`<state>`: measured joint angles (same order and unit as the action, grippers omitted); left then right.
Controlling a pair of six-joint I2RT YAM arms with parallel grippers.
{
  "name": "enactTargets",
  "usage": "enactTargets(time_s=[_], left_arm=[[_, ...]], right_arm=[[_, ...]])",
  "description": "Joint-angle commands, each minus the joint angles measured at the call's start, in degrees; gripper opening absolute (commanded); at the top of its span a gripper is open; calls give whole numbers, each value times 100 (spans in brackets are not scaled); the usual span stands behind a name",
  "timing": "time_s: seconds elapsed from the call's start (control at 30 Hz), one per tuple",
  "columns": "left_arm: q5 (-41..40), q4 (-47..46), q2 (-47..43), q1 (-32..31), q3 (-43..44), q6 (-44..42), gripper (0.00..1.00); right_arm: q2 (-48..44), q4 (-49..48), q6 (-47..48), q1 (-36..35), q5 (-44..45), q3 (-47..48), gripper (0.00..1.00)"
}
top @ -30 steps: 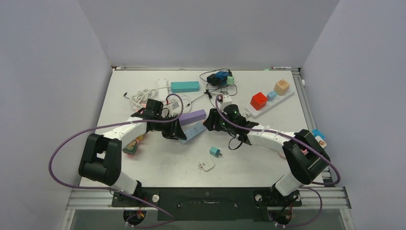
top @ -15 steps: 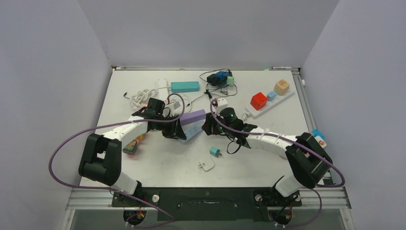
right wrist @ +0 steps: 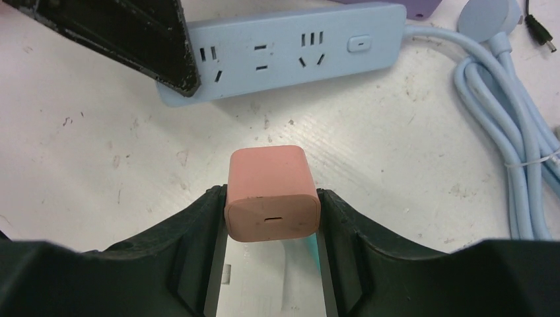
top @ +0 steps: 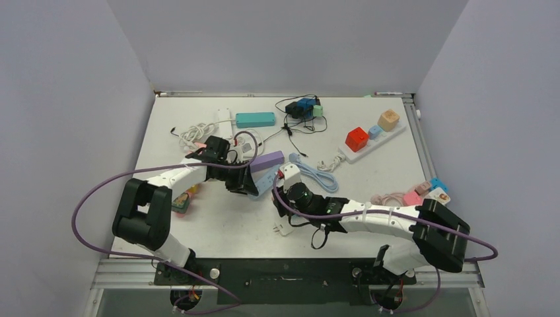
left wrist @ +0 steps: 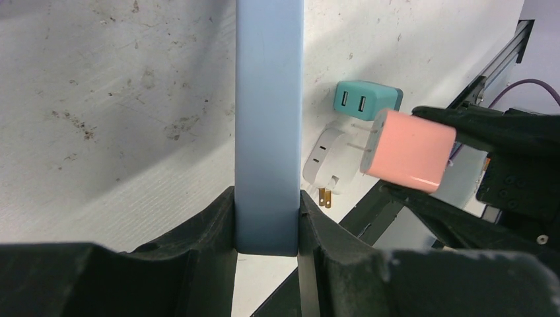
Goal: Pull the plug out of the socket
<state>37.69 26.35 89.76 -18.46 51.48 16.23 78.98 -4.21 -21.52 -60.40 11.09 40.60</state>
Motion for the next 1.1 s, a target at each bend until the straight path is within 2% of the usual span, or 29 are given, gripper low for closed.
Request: enactTargets(time_s=[0.0, 0.17, 0.43, 0.53, 0.63, 0.73, 1.07], left_arm=[[-254, 327, 257, -79, 130, 23, 24], [-335, 438, 358, -207, 176, -23, 33], [-688, 619, 402, -306, 244, -78, 55], [-786, 628, 348, -316, 263, -72, 63], [-1002, 641, 219, -316, 272, -76, 74], [-1272, 627, 50, -309, 265, -68, 98], [-1719, 365, -609, -224, 175, -2, 96]], right_arm=[[97, -37, -190, -422, 935, 14, 6], [489, 76, -338, -740, 1564, 193, 9], [977, 166, -492, -881, 1740, 294, 20], [1050, 201, -482, -894, 1690, 342, 33], [1010, 234, -480, -921, 1679, 346, 53], [916, 252, -507, -938, 1681, 303, 65], [367, 394, -467, -920, 1677, 321, 95]])
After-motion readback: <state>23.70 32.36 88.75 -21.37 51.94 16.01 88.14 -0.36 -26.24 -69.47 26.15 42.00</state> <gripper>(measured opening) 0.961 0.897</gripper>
